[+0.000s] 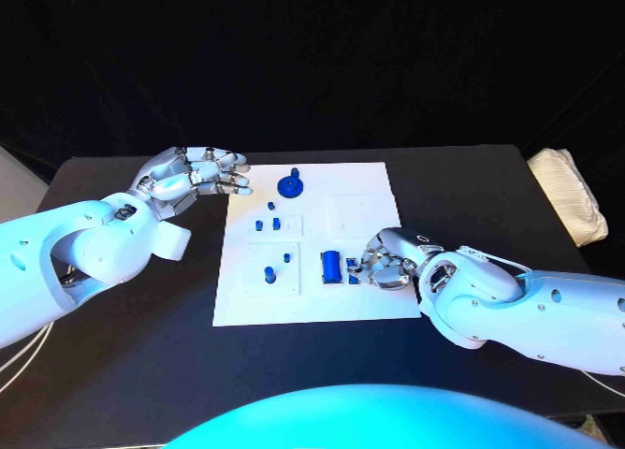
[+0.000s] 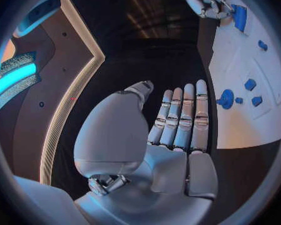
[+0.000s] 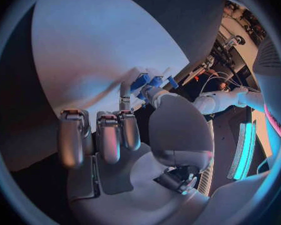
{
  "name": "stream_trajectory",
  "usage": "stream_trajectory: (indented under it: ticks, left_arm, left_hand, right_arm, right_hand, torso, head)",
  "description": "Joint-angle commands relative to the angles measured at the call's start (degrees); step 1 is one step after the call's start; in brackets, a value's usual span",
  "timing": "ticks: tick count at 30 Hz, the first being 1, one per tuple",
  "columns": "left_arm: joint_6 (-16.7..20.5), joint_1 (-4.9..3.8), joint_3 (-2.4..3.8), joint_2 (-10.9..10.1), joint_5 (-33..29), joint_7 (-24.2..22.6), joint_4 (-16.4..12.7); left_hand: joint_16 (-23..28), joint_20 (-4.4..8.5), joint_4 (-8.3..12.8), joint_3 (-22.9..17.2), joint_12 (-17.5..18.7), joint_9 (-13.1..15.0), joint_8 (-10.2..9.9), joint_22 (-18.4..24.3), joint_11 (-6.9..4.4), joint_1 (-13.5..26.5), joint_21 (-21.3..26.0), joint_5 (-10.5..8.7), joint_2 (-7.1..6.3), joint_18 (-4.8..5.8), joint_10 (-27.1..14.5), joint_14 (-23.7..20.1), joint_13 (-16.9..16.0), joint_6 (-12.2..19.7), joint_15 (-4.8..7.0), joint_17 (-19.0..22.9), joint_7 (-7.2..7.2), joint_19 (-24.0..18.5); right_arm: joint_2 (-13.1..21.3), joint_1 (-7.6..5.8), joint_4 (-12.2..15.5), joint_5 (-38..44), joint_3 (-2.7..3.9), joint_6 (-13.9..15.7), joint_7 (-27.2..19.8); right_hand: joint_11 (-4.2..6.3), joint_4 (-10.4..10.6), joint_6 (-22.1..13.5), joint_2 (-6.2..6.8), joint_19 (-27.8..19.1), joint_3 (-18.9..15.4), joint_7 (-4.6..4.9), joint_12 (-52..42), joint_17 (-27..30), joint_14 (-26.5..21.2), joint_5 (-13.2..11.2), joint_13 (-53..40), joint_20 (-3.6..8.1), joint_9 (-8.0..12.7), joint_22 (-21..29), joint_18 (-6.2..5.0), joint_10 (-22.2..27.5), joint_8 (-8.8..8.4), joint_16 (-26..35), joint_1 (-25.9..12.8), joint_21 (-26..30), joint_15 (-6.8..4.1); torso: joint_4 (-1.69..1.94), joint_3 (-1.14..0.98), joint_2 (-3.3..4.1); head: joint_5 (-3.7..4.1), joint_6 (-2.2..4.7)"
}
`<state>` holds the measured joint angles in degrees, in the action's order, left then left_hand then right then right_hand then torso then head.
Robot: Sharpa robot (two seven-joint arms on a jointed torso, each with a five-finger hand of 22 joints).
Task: Assemble the parts on the task board
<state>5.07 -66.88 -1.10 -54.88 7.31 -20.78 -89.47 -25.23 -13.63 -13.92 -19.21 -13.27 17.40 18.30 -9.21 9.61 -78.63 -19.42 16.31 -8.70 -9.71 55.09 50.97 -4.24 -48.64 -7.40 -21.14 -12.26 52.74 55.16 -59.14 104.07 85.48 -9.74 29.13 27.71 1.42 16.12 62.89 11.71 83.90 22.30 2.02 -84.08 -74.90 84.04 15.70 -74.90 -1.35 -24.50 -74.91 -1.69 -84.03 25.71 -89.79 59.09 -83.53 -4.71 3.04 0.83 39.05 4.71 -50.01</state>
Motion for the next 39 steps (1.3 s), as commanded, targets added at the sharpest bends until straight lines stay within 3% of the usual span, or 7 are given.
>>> stream_trajectory:
  ticks: [1,4,8,12,20,33,39]
  left_arm:
    - [-0.97,-0.01,0.03,0.07,0.02,-0.17,-0.05]
    - [-0.94,-0.01,0.03,0.02,0.04,-0.08,-0.04]
    - [-0.90,-0.01,0.03,0.03,0.05,-0.02,-0.01]
    - [-0.89,-0.01,0.02,0.08,0.07,0.02,0.05]
    - [-0.89,-0.01,0.02,0.14,0.14,0.10,0.09]
    - [-1.02,-0.01,0.02,0.06,0.18,0.36,0.13]
    - [-1.07,-0.01,0.02,0.05,0.25,0.47,0.13]
  left_hand:
    - [-0.34,0.15,-0.40,0.07,-0.21,-0.08,0.36,0.05,0.16,-0.55,0.37,0.06,0.11,-0.69,-0.43,-0.49,0.09,0.28,-0.09,-0.06,-0.08,0.33]
    - [-0.33,0.15,-0.54,0.13,-0.23,-0.09,0.37,0.09,0.16,-0.49,0.43,0.06,0.12,-0.69,-0.47,-0.53,0.10,0.27,-0.11,-0.07,-0.08,0.35]
    - [-0.33,0.15,-0.54,0.13,-0.23,-0.09,0.37,0.09,0.16,-0.49,0.43,0.06,0.12,-0.69,-0.47,-0.53,0.10,0.27,-0.11,-0.07,-0.08,0.35]
    - [-0.33,0.15,-0.54,0.13,-0.23,-0.09,0.37,0.09,0.16,-0.49,0.43,0.06,0.12,-0.69,-0.47,-0.53,0.10,0.27,-0.11,-0.07,-0.08,0.35]
    - [-0.33,0.15,-0.62,0.14,-0.24,-0.10,0.37,0.12,0.16,-0.48,0.47,0.07,0.17,-0.69,-0.48,-0.54,0.10,0.27,-0.11,-0.07,-0.08,0.37]
    - [-0.33,0.14,-0.78,0.13,-0.27,-0.11,0.39,0.16,0.16,-0.46,0.54,0.08,0.31,-0.69,-0.51,-0.55,0.11,0.26,-0.11,-0.09,-0.08,0.40]
    - [-0.33,0.14,-0.81,0.14,-0.27,-0.11,0.39,0.16,0.16,-0.45,0.55,0.08,0.33,-0.69,-0.51,-0.56,0.11,0.26,-0.11,-0.09,-0.08,0.41]
  right_arm:
    - [0.37,0.05,-0.07,-0.31,0.01,-0.53,-1.38]
    - [0.74,0.05,-0.13,-0.72,0.01,-1.15,-2.14]
    - [0.81,0.07,-0.44,-0.95,0.00,-1.56,-2.60]
    - [0.48,0.13,-0.98,-0.83,0.00,-1.40,-2.52]
    - [-0.75,0.24,-2.42,-0.59,0.00,-0.76,-2.25]
    - [-1.76,0.27,-5.34,0.48,0.02,0.25,-2.37]
    - [-1.68,0.27,-5.06,0.31,0.03,1.13,-3.05]
  right_hand:
    - [0.48,-1.39,-0.33,0.16,5.07,0.10,0.19,0.33,-15.10,5.96,-1.94,-12.27,0.50,-0.07,-13.36,0.40,-4.11,0.21,-0.21,2.76,0.50,-0.58]
    - [0.49,-3.01,-0.57,0.54,5.03,0.16,0.20,0.50,-15.10,5.96,-8.18,-12.24,0.51,0.04,-13.33,0.38,-4.05,0.17,-0.21,6.38,0.62,-0.58]
    - [0.50,-3.86,-0.54,0.85,5.00,-0.14,0.16,0.53,-15.10,5.96,-10.75,-12.26,0.50,0.19,-13.30,0.35,-4.04,0.10,-0.21,8.37,0.74,-0.59]
    - [0.52,-4.10,-0.50,0.77,5.01,-0.12,0.13,0.53,-15.10,5.96,-11.15,-12.27,0.50,0.25,-13.30,0.36,-4.04,0.08,-0.21,8.98,0.73,-0.60]
    - [0.52,-4.03,-0.44,0.50,5.00,-0.04,0.14,0.48,-15.10,5.96,-11.21,-12.29,0.51,0.27,-13.30,0.35,-4.06,0.08,-0.21,9.08,0.75,-0.61]
    - [0.63,-4.38,-0.20,0.26,5.05,0.18,0.00,0.25,-15.10,5.96,-11.94,-12.40,0.55,0.31,-13.36,0.40,-4.14,0.18,-0.21,10.00,0.47,-0.68]
    - [0.53,-3.31,-0.09,0.29,5.05,-0.71,0.14,0.28,-15.10,5.96,-12.49,-12.41,0.54,0.39,-13.36,0.40,-4.14,0.21,-0.21,8.98,0.49,-0.63]
  torso:
    - [0.05,0.00,-0.02]
    - [0.06,0.01,0.02]
    - [0.00,-0.03,0.05]
    - [0.04,-0.11,0.07]
    - [0.18,-0.04,0.10]
    - [0.04,0.01,0.07]
    - [0.05,-0.04,0.06]
  head:
    - [0.04,0.01]
    - [0.03,0.01]
    - [-0.04,0.01]
    - [0.01,0.01]
    - [0.01,0.01]
    - [-0.10,0.01]
    - [-0.20,0.01]
